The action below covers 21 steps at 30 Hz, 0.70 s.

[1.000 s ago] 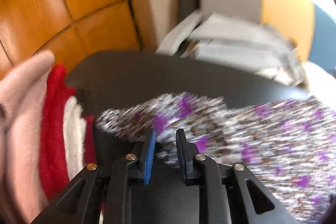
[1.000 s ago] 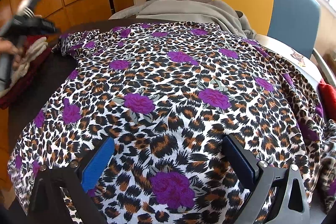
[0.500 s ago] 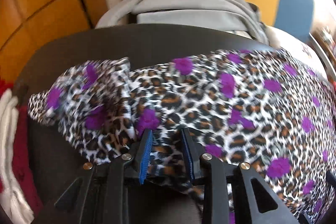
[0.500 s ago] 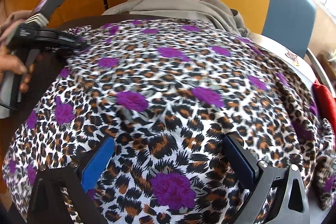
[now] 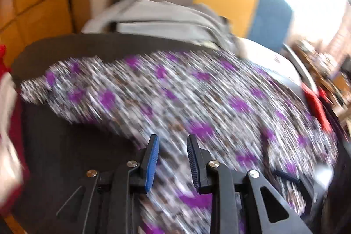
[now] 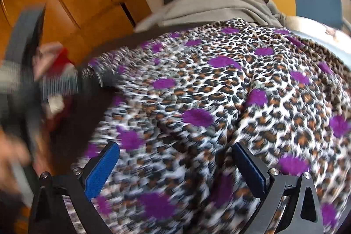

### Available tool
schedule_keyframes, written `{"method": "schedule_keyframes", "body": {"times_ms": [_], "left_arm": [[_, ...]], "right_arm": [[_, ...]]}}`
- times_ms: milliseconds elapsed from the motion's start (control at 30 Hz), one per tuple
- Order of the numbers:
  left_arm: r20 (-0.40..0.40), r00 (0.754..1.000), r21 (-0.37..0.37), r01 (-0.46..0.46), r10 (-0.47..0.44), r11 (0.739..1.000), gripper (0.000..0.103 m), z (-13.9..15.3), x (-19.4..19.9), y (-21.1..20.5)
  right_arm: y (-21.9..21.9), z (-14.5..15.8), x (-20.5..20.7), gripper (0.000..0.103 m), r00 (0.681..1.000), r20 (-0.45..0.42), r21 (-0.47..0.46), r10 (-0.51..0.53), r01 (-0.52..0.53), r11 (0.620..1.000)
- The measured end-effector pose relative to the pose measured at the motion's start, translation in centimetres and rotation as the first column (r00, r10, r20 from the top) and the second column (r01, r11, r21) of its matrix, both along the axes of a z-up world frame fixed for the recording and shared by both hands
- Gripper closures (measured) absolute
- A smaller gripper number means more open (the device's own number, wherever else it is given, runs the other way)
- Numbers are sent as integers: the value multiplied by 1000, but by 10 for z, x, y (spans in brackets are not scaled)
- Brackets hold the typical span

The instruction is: Fold clothes

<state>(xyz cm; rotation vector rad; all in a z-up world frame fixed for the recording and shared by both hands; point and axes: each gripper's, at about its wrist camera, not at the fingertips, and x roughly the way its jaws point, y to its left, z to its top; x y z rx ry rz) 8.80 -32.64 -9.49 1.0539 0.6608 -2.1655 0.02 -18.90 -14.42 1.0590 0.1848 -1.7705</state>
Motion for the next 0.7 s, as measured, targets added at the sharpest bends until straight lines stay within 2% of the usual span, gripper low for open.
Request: {"method": "schedule_keyframes", "body": {"times_ms": [67,133,200,267,333,433,500,567,633,700], "left_arm": [[21,999,1,35,-35,999,77,-14,8,21],[49,995,-4,85,-85,996,77,-25,21,35],[96,992,-42,85,-81,995,76,-35,40,45],[97,993,-87,70,-61,994,74,-37,62,43],[110,994,-103,31,-20,994,73,-36,83,39],[115,993,-94,-1,12,996,74,-32,107,33],[111,994,-69,-7,15,998,74,-27,113,32],[105,994,-51,-23,28,998,74,-22,110,34],[86,996,-77,-28,35,997,73,-10,99,46],[41,999,-102,4,1,995,71,1,83,58]], "right_arm": [[25,11,4,0,998,-38,-20,-43,43,999],[58,8,-2,0,995,-32,-12,-94,93,996],[91,5,-7,0,989,-27,-4,-144,144,990],[122,-7,-12,0,980,4,13,-198,198,980],[150,-18,-10,0,972,23,-28,-233,234,972],[166,-26,5,0,978,-47,-107,-202,197,975],[167,-28,9,0,976,-63,-120,-208,199,973],[164,-29,9,0,976,-73,-113,-207,199,974],[164,-29,7,0,975,-75,-120,-207,197,973],[165,-31,5,0,976,-62,-136,-208,198,971]]}}
